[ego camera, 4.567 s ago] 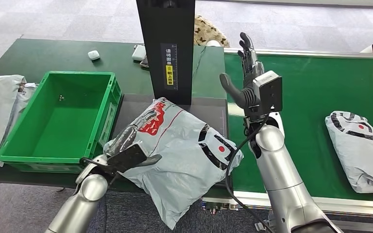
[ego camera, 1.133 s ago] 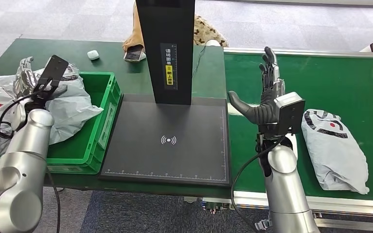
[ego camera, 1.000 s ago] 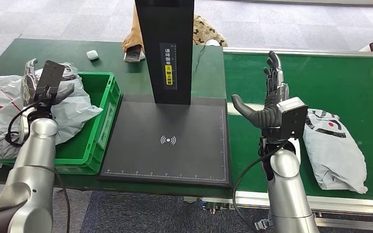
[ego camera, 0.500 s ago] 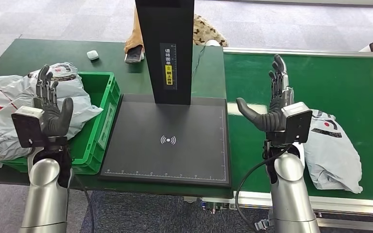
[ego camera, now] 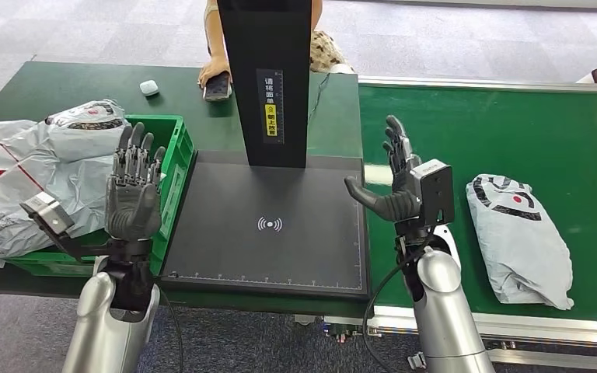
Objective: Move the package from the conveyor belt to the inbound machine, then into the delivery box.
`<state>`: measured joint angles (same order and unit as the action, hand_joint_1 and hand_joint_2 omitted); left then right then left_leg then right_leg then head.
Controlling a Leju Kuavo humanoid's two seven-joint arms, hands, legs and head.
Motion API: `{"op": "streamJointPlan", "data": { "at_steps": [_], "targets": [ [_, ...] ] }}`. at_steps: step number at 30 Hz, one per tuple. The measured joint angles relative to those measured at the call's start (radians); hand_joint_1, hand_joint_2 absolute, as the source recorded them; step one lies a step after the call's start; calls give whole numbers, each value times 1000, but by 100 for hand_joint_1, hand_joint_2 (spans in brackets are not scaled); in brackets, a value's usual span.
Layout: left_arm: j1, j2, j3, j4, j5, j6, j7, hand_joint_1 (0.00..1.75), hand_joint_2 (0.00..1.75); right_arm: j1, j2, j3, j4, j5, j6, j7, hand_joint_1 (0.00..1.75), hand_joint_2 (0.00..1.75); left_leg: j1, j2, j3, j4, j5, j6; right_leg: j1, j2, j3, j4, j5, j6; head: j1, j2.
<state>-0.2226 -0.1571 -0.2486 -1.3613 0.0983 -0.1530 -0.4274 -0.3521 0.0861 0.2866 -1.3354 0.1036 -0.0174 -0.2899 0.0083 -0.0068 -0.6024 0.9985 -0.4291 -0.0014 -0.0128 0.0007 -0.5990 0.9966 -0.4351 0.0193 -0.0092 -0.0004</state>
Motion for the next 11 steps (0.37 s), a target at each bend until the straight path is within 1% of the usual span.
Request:
{"op": "streamJointPlan", "data": {
  "at_steps": [4, 11],
  "targets": [
    [16, -6, -3, 18, -4, 27, 19, 0, 175, 58, 16, 8, 27, 35, -24, 68, 0, 175, 0, 0, 0, 0, 0, 0, 0, 0, 0, 0, -1, 0, 0, 0],
    [32, -7, 1, 36, -45, 62, 32, 0, 175, 125, 28, 8, 18, 74, -36, 100, 0, 175, 0, 0, 0, 0, -1, 0, 0, 0, 0, 0, -1, 0, 0, 0]
  ]
}}
